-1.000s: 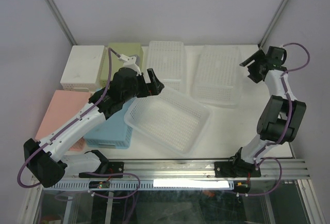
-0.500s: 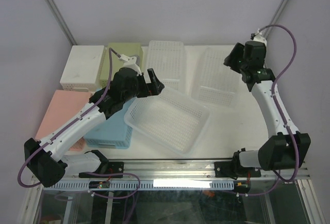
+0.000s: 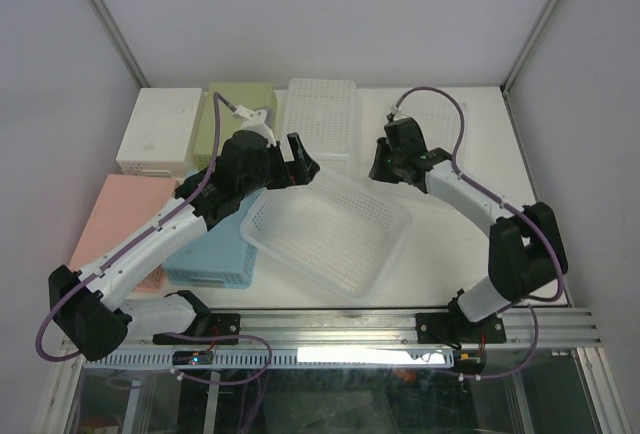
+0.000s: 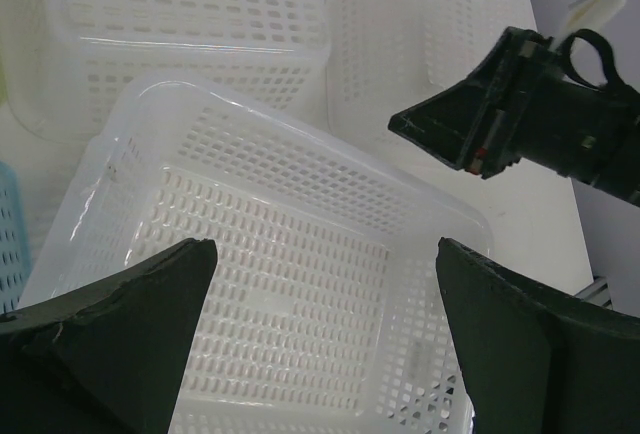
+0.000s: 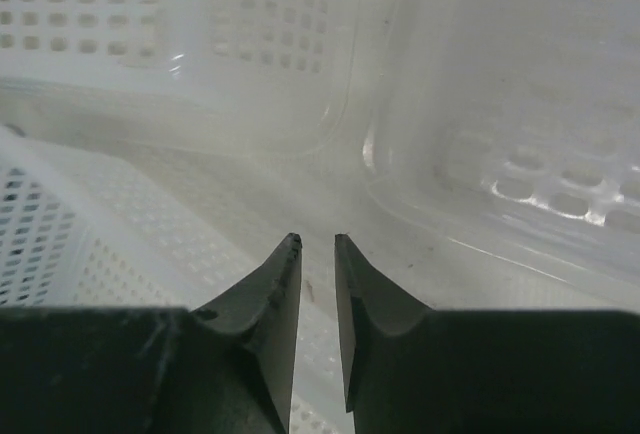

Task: Turn the large container upside down

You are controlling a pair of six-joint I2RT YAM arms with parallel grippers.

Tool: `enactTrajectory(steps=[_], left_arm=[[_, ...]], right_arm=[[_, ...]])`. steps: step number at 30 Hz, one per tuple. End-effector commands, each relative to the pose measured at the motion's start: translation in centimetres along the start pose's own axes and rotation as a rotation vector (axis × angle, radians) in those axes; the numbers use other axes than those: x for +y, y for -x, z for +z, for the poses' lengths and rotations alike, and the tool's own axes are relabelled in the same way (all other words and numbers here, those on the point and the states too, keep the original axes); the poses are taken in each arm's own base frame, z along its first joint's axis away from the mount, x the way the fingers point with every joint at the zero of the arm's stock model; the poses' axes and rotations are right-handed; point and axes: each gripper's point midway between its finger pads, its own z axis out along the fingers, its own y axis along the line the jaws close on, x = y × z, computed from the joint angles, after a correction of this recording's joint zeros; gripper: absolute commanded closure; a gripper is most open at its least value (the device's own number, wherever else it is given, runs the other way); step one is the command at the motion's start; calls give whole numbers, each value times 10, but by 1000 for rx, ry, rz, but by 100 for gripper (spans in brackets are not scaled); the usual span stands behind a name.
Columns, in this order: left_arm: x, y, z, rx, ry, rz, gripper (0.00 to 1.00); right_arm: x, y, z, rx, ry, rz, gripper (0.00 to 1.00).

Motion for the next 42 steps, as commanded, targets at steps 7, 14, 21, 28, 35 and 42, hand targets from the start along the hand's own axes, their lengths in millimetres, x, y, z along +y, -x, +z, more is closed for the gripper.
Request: enactTrajectory(steps=[7, 14, 21, 28, 35, 42], left_arm=[[-14, 2, -10, -20, -75, -9, 1], [-25, -23, 5, 56, -95, 10, 1], [-51, -56, 27, 131, -125, 47, 1], [-60, -75, 78, 126, 41, -189, 1], [-73, -76, 110, 132, 137, -408, 1], [-51, -78, 131, 94, 302, -428, 1]], right_arm=[[-79, 44, 20, -86, -352, 56, 81], [-120, 57, -34, -185, -434, 116, 77], [-88, 36, -75, -170, -215, 47, 52], [-83, -7, -101, -143, -136, 135, 40], [-92, -21, -130, -192, -161, 209, 39], [-92, -24, -151, -232, -150, 246, 37]])
